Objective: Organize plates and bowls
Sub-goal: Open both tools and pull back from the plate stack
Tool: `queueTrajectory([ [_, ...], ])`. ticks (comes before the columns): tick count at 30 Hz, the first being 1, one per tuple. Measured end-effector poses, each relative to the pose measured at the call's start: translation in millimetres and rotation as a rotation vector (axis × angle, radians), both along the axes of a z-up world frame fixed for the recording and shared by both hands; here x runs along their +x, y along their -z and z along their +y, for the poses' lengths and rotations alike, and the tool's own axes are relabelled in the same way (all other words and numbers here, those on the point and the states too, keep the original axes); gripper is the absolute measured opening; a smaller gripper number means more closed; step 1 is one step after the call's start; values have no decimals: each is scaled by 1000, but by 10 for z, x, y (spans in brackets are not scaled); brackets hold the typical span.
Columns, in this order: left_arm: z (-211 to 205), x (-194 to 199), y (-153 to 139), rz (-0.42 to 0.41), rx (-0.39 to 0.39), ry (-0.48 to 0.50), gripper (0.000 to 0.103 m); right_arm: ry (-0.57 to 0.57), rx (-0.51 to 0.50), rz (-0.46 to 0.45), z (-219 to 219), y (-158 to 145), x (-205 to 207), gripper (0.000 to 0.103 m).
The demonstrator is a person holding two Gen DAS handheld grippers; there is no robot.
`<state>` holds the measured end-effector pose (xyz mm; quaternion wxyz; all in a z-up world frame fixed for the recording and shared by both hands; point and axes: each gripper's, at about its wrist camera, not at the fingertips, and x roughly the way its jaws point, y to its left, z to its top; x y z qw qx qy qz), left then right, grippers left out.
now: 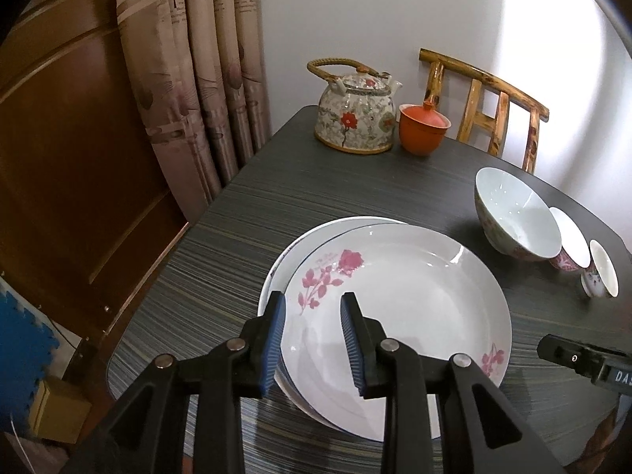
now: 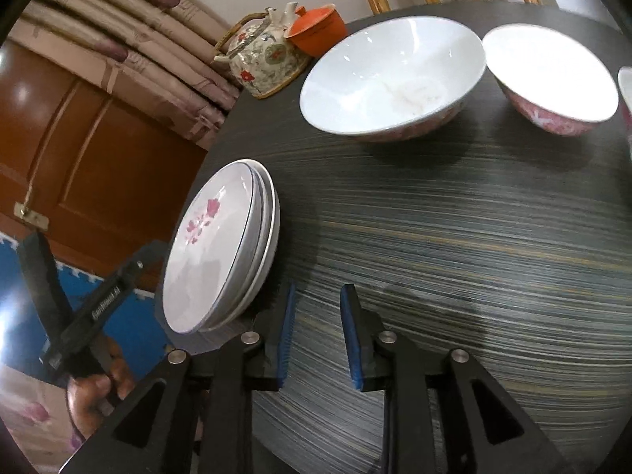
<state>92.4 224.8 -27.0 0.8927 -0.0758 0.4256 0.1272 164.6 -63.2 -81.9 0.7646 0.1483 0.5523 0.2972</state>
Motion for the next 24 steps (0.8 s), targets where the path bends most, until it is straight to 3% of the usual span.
queueTrajectory([
  [4, 10, 20, 20, 12, -1, 0, 29, -42, -70, -82, 136, -126, -49, 17],
  [8, 5, 22, 18, 15, 1, 4, 29, -71, -86, -109, 261, -215, -47, 16],
  [18, 6, 29, 40, 23, 2, 3, 31, -145, -139, -120, 618, -222, -56, 15],
  [24, -19, 34, 65, 31, 5, 11, 31, -159, -101, -103, 652, -202, -79, 15],
])
